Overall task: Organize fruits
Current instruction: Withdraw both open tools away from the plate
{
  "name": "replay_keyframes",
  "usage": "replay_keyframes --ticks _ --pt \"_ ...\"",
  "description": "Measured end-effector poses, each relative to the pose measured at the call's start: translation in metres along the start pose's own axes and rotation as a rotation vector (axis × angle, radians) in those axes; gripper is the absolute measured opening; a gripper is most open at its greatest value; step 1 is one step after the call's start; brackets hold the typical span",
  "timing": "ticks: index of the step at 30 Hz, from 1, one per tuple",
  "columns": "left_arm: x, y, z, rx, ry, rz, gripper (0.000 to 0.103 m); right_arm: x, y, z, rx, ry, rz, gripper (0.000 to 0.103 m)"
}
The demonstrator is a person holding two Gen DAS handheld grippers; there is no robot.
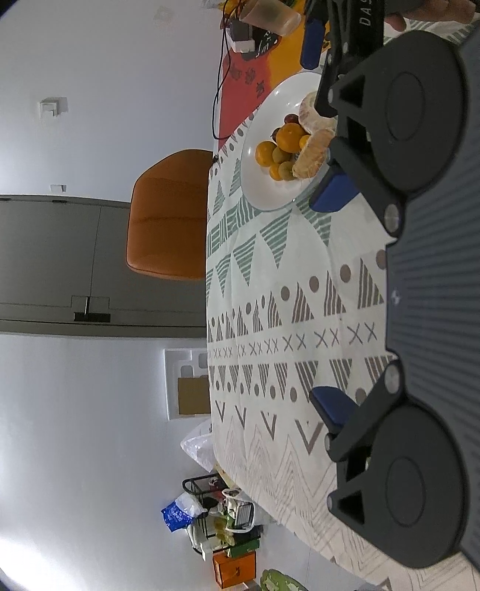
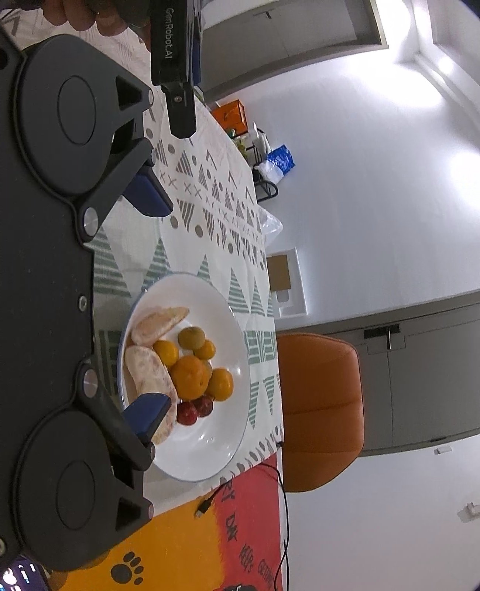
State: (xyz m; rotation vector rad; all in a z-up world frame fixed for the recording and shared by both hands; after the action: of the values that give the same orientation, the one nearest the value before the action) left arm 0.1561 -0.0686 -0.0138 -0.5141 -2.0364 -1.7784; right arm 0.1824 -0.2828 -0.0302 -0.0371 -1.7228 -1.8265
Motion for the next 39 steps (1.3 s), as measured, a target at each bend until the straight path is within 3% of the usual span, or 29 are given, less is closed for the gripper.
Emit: replay_keyframes --ticks 19,39 --pt "0.039 -0.005 0.038 0.032 0.054 -0.028 0.1 0.018 0.006 0.039 0.003 0.094 -0.033 0.103" --pt "0.077 -0.022 0.064 0.045 0.083 -0.039 0.1 0.029 -0.002 0.061 0.017 0.082 -0.027 0.103"
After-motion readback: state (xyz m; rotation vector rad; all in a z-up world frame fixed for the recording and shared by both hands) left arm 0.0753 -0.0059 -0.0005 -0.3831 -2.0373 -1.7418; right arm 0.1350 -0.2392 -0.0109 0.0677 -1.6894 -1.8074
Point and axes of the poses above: each gripper's, at about its wrist camera, not at the fingertips, and x roughly against the way its jaws point, z to its left, y to its top, the point moved 9 cm from there along -x, roughly the way its jaws point, and after that the axes turned 6 degrees about x, right-handed, at the moved point
